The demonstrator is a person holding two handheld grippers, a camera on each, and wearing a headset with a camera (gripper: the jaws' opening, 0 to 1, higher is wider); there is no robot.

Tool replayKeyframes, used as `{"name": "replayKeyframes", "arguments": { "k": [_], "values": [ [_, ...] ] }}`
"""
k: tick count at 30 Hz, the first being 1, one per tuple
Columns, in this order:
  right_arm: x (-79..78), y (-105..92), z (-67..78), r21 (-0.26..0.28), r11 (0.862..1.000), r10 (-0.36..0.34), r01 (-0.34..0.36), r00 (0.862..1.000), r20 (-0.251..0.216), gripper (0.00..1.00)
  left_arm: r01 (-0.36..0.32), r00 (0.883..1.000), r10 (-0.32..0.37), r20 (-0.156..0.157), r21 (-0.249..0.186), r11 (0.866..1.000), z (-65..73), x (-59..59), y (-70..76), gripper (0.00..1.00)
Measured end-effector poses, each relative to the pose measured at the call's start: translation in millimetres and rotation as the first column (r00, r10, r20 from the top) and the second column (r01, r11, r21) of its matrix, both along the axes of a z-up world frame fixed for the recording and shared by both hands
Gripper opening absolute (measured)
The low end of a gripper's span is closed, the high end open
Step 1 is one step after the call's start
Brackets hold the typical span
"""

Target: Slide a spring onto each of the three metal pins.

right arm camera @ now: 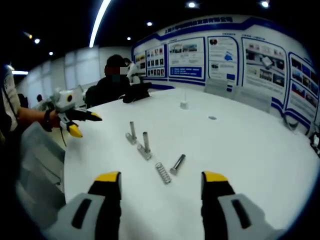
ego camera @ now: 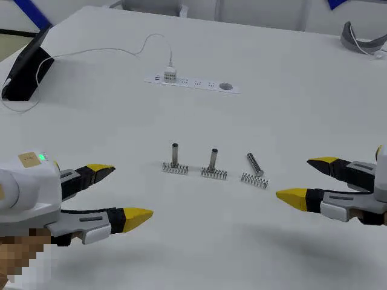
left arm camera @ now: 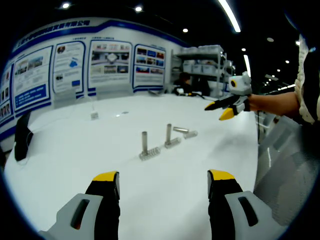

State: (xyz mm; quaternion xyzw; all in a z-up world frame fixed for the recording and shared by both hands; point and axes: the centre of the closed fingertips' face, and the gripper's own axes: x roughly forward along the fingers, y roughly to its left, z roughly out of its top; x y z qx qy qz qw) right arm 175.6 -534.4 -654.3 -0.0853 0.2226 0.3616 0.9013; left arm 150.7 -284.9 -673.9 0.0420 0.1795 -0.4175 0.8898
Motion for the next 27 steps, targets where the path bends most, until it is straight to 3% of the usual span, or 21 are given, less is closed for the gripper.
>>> {"name": "replayKeyframes", "arguments": {
  "k": [11,27],
  "values": [
    [15.1,7.3,1.8,-0.017,1.0,-0.002,0.002,1.0,-0.005,0.63,0.001,1.0,-0.001,-0.002,-0.005,1.0,-0.9,0.5,1.7,0.72],
    [56.4,17.4,-1.6,-0.065,0.998,-0.027,0.024,0.999,-0.047,0.51,0.0,1.0,0.0,-0.004,-0.005,1.0,-0.3,0.0,2.6,0.72]
  ]
}}
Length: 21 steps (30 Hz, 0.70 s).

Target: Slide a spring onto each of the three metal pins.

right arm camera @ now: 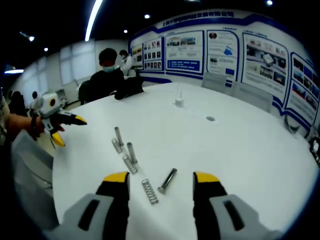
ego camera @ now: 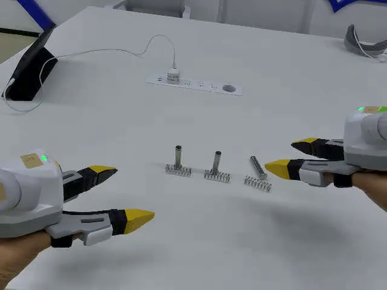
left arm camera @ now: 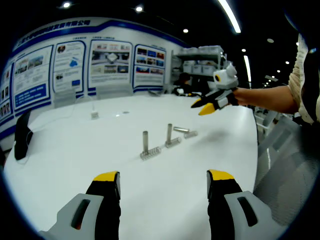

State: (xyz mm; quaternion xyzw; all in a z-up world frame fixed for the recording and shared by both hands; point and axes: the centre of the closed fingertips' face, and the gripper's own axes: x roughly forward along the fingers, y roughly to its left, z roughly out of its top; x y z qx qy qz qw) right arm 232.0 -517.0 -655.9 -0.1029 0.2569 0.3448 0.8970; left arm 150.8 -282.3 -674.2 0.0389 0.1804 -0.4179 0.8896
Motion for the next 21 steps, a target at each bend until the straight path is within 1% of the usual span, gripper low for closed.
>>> {"name": "replayKeyframes", "arguments": {
  "k": [5,10,15,21],
  "values": [
    [12.1,0.4,-10.8,-0.027,0.999,-0.034,0.033,0.998,-0.043,0.45,-0.002,1.0,0.002,-0.001,0.0,1.0,0.3,-0.2,-0.3,0.71],
    [22.6,1.6,-20.1,-0.054,0.997,-0.062,0.058,0.996,-0.066,0.4,-0.006,1.0,0.006,-0.003,0.001,1.0,0.2,-0.7,0.1,0.71],
    [30.4,3.8,-28.9,-0.08,0.994,-0.086,0.079,0.992,-0.092,0.36,-0.008,1.0,0.008,-0.005,0.003,1.0,-0.3,-0.6,0.0,0.71],
    [35.4,7.2,-40.6,-0.103,0.99,-0.11,0.097,0.985,-0.129,0.31,-0.008,1.0,0.008,-0.008,0.001,1.0,-1.0,-0.3,-0.5,0.71]
  ]
}}
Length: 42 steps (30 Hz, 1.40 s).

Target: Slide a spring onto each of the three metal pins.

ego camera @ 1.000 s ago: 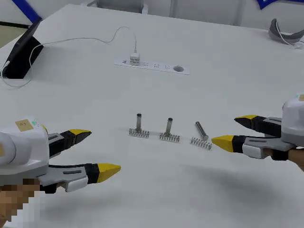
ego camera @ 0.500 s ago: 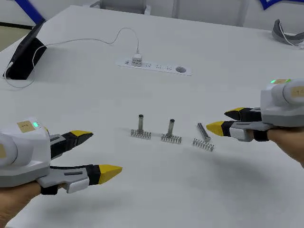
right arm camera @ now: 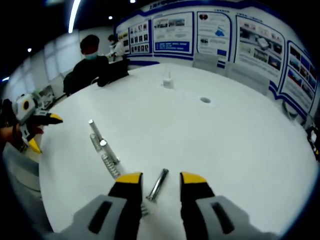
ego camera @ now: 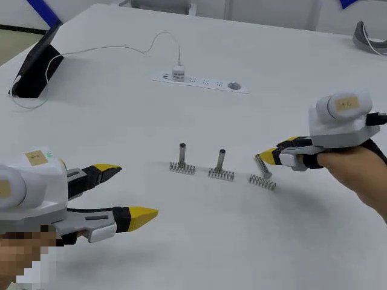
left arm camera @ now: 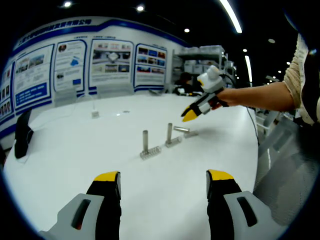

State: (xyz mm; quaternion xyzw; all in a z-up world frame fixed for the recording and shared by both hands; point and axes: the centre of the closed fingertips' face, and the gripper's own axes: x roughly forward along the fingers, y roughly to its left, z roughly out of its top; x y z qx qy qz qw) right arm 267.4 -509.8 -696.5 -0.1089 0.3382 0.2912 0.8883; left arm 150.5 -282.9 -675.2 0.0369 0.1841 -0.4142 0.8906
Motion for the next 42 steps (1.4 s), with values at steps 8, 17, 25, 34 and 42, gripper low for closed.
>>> {"name": "replayKeyframes", "arguments": {
  "k": [8,17,25,34,42],
  "values": [
    [7.1,2.2,-14.9,-0.018,0.999,-0.038,0.037,0.998,-0.047,0.26,-0.002,1.0,0.002,-0.006,-0.002,1.0,-2.0,-0.2,1.6,0.7],
    [9.3,5.3,-30.7,-0.037,0.997,-0.065,0.062,0.994,-0.088,0.2,-0.004,1.0,0.004,-0.011,-0.006,1.0,-3.2,1.2,3.2,0.69],
    [12.1,5.4,-33.5,-0.038,0.996,-0.088,0.085,0.991,-0.101,0.17,-0.004,1.0,0.004,-0.014,-0.012,1.0,-3.5,2.7,3.7,0.69],
    [14.2,6.7,-38.2,-0.044,0.994,-0.105,0.101,0.987,-0.12,0.15,-0.007,1.0,0.007,-0.019,-0.02,1.0,-4.8,2.4,5.1,0.68],
    [14.0,5.4,-37.7,-0.072,0.993,-0.101,0.093,0.987,-0.122,0.12,-0.016,1.0,0.016,-0.022,-0.027,1.0,-5.0,3.6,7.8,0.68]
  ]
}}
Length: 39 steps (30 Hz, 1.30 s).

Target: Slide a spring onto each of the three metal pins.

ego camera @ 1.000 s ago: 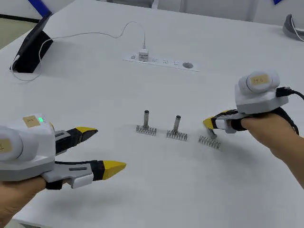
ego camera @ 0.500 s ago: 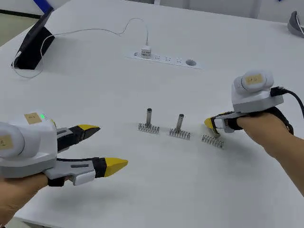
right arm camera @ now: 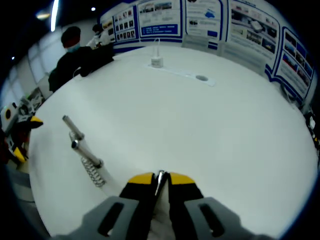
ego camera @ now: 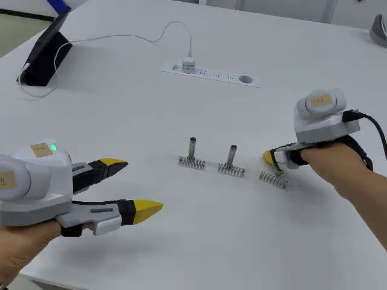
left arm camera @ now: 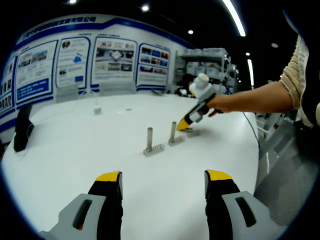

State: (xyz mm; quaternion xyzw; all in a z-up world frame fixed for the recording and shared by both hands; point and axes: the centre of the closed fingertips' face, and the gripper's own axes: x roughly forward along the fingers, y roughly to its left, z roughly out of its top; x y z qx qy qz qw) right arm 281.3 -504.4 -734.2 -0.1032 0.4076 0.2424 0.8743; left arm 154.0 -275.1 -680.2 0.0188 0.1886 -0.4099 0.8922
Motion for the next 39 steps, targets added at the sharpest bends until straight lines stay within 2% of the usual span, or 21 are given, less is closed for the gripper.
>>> {"name": "replayKeyframes", "arguments": {
  "k": [9,13,20,25,27,39],
  "values": [
    [-1.0,-0.5,-0.6,-0.031,0.999,0.017,-0.018,1.0,-0.013,0.1,0.002,1.0,-0.002,-0.001,-0.004,1.0,0.4,0.3,-1.3,0.67],
    [-0.3,-1.1,-1.1,-0.037,0.999,0.015,-0.016,0.999,-0.035,0.1,0.003,1.0,-0.003,-0.001,-0.003,1.0,0.2,0.0,-1.4,0.67],
    [0.3,-1.0,-2.2,-0.079,0.996,0.034,-0.039,0.998,-0.055,0.09,0.001,1.0,-0.001,0.002,-0.005,1.0,1.8,0.4,-1.7,0.67],
    [-0.3,-0.5,-1.6,-0.051,0.999,0.014,-0.015,1.0,-0.017,0.09,-0.004,1.0,0.004,0.007,-0.004,1.0,3.9,-0.1,0.9,0.67],
    [-1.5,2.4,1.5,-0.027,1.0,0.012,-0.012,1.0,-0.011,0.09,-0.005,1.0,0.005,0.005,-0.004,1.0,3.8,-0.5,2.6,0.67],
    [-12.4,11.1,21.2,0.018,1.0,0.025,-0.025,0.999,0.034,0.09,0.0,1.0,0.001,0.019,-0.01,1.0,8.8,0.1,-1.3,0.66]
  ]
}}
